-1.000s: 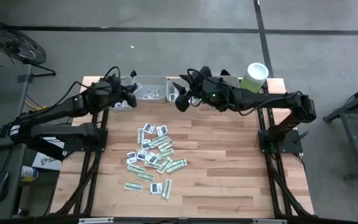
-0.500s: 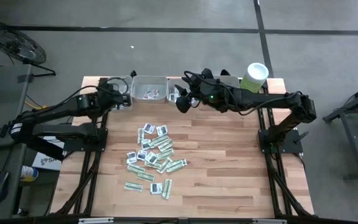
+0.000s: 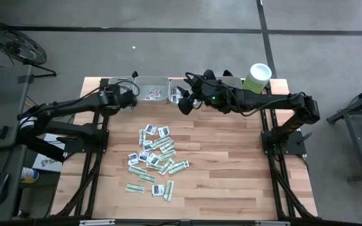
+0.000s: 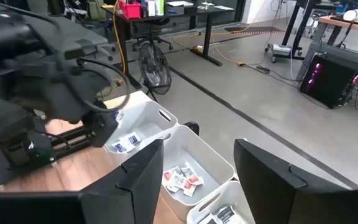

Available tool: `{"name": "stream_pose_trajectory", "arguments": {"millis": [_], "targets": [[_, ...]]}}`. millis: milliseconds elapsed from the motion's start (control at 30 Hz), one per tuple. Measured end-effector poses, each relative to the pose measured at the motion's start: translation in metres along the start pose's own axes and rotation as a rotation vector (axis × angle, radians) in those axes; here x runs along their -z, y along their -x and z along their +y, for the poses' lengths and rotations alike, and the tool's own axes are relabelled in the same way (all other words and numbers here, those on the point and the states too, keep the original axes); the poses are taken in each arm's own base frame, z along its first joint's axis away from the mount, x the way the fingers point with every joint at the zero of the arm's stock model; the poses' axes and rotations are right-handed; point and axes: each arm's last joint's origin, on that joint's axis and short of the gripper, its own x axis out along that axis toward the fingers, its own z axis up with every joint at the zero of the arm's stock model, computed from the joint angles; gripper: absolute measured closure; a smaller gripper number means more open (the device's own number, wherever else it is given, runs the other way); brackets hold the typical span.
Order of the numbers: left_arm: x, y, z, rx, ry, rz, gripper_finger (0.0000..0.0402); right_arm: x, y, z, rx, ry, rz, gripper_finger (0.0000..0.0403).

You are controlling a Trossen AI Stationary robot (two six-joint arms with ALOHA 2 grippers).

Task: Pick & Place First Aid Supplies
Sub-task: Put the blue alcohol pad into the left gray bin

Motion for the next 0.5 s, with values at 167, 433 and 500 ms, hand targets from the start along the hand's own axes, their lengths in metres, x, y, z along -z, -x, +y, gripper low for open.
{"name": "stream_pose_trajectory", "arguments": {"millis": [167,433,500], "targets": [[-0.006,-0.018,0.003,-0.080,0.011,0.070,0.0401,0.000,0.000,0.000,-0.005,0.001,0.003,0.0213],[-0.016,-0.030,0.007,-0.083,-0.007,0.109,0.0398,0.002,0.000,0.001,-0.037,0.006,0.020,0.0212],[-0.019,-0.033,0.009,-0.079,-0.009,0.132,0.0391,0.002,0.000,0.001,-0.043,0.007,0.022,0.0212]]}}
